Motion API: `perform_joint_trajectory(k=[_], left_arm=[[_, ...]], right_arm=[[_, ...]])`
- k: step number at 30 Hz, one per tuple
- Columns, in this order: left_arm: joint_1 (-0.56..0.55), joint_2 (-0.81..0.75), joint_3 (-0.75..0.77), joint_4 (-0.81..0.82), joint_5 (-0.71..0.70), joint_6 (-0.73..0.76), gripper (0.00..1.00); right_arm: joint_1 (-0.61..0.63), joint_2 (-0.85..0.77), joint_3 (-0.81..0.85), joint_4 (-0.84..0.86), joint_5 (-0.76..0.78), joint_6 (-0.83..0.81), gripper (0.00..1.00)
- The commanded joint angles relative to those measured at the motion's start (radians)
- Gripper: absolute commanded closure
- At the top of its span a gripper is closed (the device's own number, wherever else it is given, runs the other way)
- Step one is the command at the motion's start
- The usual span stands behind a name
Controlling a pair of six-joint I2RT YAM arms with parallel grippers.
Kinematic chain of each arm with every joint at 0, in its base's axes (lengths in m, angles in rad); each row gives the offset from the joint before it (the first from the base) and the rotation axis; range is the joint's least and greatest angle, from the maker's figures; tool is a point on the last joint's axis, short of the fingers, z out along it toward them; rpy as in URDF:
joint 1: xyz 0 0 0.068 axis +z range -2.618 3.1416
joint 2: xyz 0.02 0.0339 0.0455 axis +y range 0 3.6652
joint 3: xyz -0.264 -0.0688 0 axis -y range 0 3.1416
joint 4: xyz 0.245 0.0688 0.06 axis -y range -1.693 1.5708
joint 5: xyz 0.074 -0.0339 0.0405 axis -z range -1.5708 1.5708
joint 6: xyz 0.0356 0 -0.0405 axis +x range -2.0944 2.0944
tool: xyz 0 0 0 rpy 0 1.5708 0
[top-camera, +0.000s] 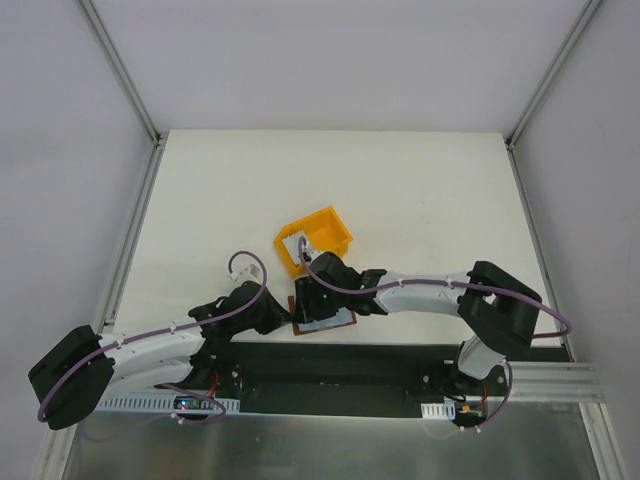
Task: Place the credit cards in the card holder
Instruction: Turn over the card slot in the card holder.
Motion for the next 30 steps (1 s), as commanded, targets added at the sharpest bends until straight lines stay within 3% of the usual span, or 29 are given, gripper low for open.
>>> perform_joint_trajectory(k=[1, 6, 11, 13, 17, 30], left_arm=[[-0.009, 0.012, -0.044, -0.092, -0.044, -0.025, 1.00], [-0.006, 0.012, -0.053, -0.092, -0.048, -0.040, 1.00], [-0.007, 0.011, -0.060, -0.092, -0.048, -0.049, 1.00], [-0.006, 0.006, -0.058, -0.092, -0.048, -0.048, 1.00], [-0.006, 0.002, -0.047, -0.092, -0.045, -0.023, 1.00], [-0.006, 0.012, -0.035, -0.092, -0.042, -0.011, 1.00]], right_arm=[[0.040, -0.062, 0.055, 0.111, -0.113, -0.064, 0.55], [0.056, -0.149, 0.022, 0.133, -0.081, -0.084, 0.54], [0.046, -0.259, -0.015, -0.115, 0.237, -0.081, 0.51], [0.016, -0.266, -0.038, -0.178, 0.299, -0.043, 0.51], [-0.035, -0.257, -0.093, -0.188, 0.284, 0.001, 0.51], [-0.038, -0.119, -0.090, -0.165, 0.217, 0.021, 0.51]])
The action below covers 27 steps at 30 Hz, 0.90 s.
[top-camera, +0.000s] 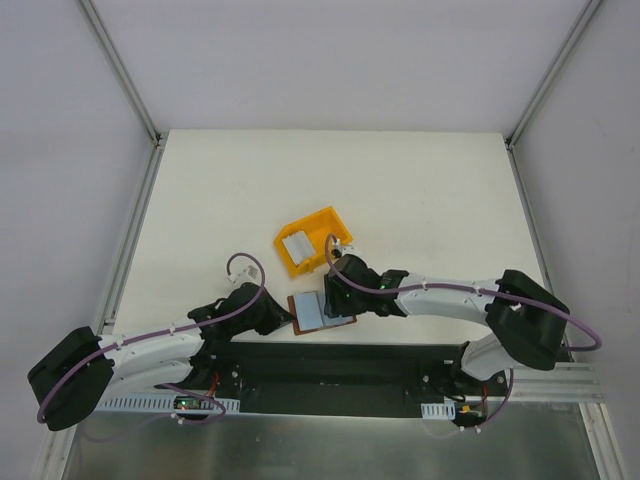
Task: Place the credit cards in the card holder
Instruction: Turn over the card slot in the card holder.
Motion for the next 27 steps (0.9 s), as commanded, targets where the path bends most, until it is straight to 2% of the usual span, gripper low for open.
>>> perform_joint_trajectory(k=[1, 4, 9, 14, 20, 24, 27], left_arm=[[-0.008, 0.021, -0.015, -0.110, -0.036, 0.029, 1.00], [-0.008, 0.021, -0.015, -0.110, -0.036, 0.029, 1.00], [-0.008, 0.028, -0.014, -0.110, -0.039, 0.026, 1.00], [-0.006, 0.032, -0.021, -0.108, -0.043, 0.016, 1.00], [-0.006, 0.036, -0.032, -0.108, -0.050, -0.003, 1.00], [-0.008, 0.036, -0.038, -0.108, -0.053, -0.012, 1.00], [-0.006, 0.038, -0.038, -0.108, -0.051, -0.012, 1.00]], right_arm=[[0.005, 0.050, 0.023, -0.004, -0.022, 0.028, 0.51], [0.007, 0.091, 0.052, 0.002, -0.074, 0.030, 0.51], [0.014, 0.128, 0.060, 0.172, -0.229, 0.044, 0.52], [0.019, 0.119, 0.085, 0.287, -0.338, 0.036, 0.52], [0.048, 0.071, 0.109, 0.328, -0.398, -0.012, 0.53], [0.060, 0.003, 0.096, 0.295, -0.334, -0.053, 0.53], [0.057, -0.062, 0.085, 0.151, -0.158, -0.068, 0.52]])
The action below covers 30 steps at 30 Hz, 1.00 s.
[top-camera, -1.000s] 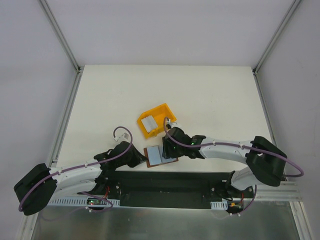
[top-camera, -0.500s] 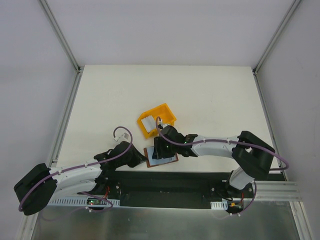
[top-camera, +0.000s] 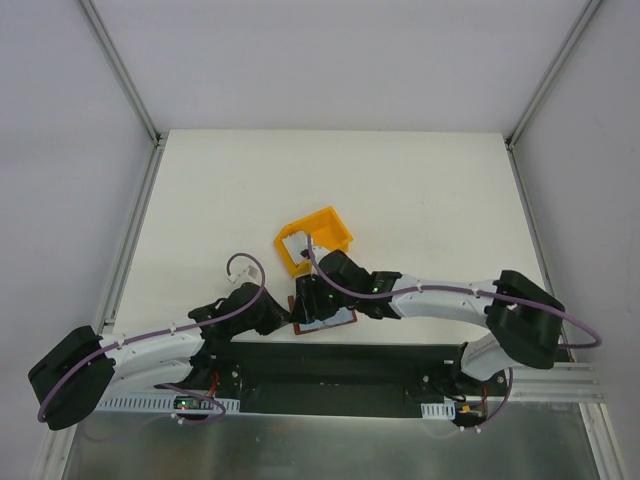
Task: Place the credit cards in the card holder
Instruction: Turn over the card slot in the card holder.
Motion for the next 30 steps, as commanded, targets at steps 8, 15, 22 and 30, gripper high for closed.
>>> perform_joint_trajectory(k=[8, 15, 22, 30], left_arm=[[-0.005, 0.023, -0.029, -0.113, -0.046, 0.011, 1.00], [-0.005, 0.030, -0.014, -0.113, -0.040, 0.031, 1.00], [-0.006, 0.038, -0.006, -0.113, -0.037, 0.037, 1.00], [-0.006, 0.061, 0.006, -0.113, -0.032, 0.040, 1.00]], right_arm=[[-0.050, -0.189, -0.103, -0.207, 0.337, 0.037, 0.49], [-0.059, -0.097, -0.096, -0.242, 0.329, 0.068, 0.49], [-0.036, -0.001, -0.051, -0.204, 0.256, 0.070, 0.50], [-0.004, 0.099, 0.071, -0.198, 0.168, 0.014, 0.52]])
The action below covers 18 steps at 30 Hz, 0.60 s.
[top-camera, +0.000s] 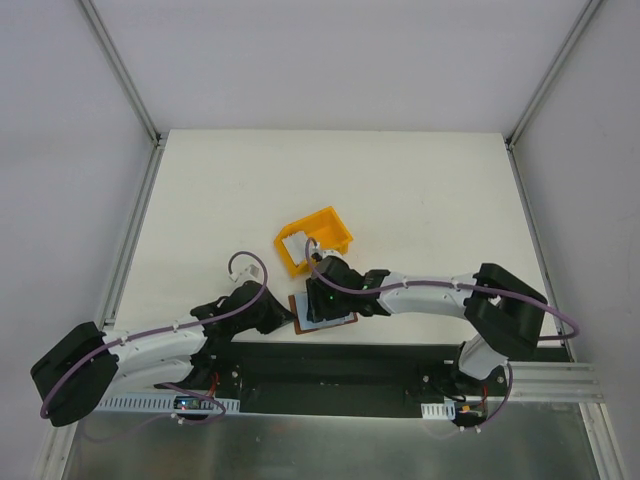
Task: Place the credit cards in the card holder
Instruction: Turn over the card slot in the card holder.
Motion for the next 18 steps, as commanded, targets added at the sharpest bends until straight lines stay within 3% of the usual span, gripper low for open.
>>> perform_joint_trajectory(k=[1, 11, 18], left_arm=[[-0.006, 0.031, -0.011, -0.113, -0.033, 0.029, 1.00], [-0.003, 0.031, -0.045, -0.100, -0.048, -0.009, 1.00], [0.009, 0.037, -0.065, -0.088, -0.042, -0.021, 1.00]], right_arm=[[0.005, 0.047, 0.052, 0.058, -0.124, -0.039, 0.52], [0.026, -0.051, 0.035, 0.332, -0.351, -0.088, 0.51], [0.020, -0.153, 0.033, 0.217, -0.247, -0.145, 0.50]])
